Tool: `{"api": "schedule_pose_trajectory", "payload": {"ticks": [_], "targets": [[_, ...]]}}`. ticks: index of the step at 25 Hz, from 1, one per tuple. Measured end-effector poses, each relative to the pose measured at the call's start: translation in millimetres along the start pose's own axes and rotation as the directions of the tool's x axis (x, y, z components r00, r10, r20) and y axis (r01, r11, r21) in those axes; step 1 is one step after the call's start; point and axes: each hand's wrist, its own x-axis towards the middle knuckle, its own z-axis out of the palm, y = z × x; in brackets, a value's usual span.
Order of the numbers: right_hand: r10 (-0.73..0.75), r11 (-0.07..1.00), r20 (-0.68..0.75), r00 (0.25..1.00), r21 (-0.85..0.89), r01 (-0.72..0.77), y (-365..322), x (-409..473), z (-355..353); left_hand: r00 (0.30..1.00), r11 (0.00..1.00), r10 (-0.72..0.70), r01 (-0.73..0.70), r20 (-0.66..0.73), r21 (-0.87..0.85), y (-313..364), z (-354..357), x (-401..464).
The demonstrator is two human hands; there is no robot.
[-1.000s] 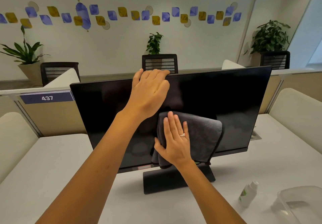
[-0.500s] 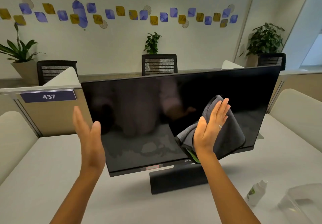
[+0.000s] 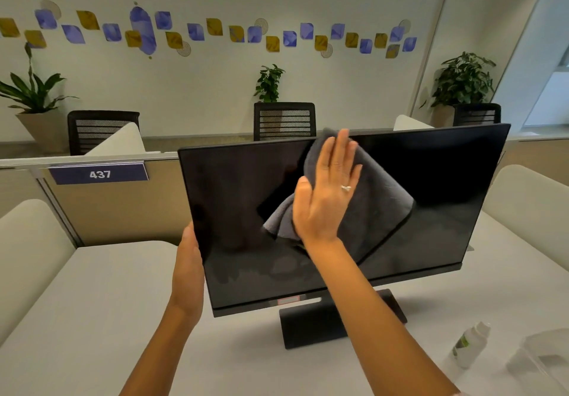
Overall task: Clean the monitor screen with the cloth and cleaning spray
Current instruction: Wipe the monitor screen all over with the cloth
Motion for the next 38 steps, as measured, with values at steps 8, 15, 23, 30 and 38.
{"api": "schedule_pose_trajectory", "payload": {"ticks": [8, 15, 23, 30, 38], "targets": [[-0.409, 0.911, 0.237, 0.882, 0.039, 0.412, -43, -91, 34, 0.981, 0.987, 0.11, -0.089, 0.159, -0.13, 3, -11, 2], [-0.282, 0.94, 0.27, 0.921, -0.114, 0.321, 23, -134, 15, 0.987, 0.992, 0.061, -0.043, 0.15, -0.12, -3, -8, 7], [0.235, 0.971, -0.04, 0.971, 0.048, -0.233, 8, -40, 6, 0.983, 0.992, -0.008, 0.031, 0.184, -0.121, -6, -15, 12], [-0.123, 0.991, 0.014, 0.992, 0.063, 0.121, -80, -30, 36, 0.962, 0.988, 0.02, 0.023, 0.274, -0.152, 6, -22, 11], [-0.405, 0.912, 0.09, 0.91, 0.109, 0.396, -114, -45, 50, 0.947, 0.947, -0.133, 0.208, 0.292, -0.244, 10, -48, 19]]}}
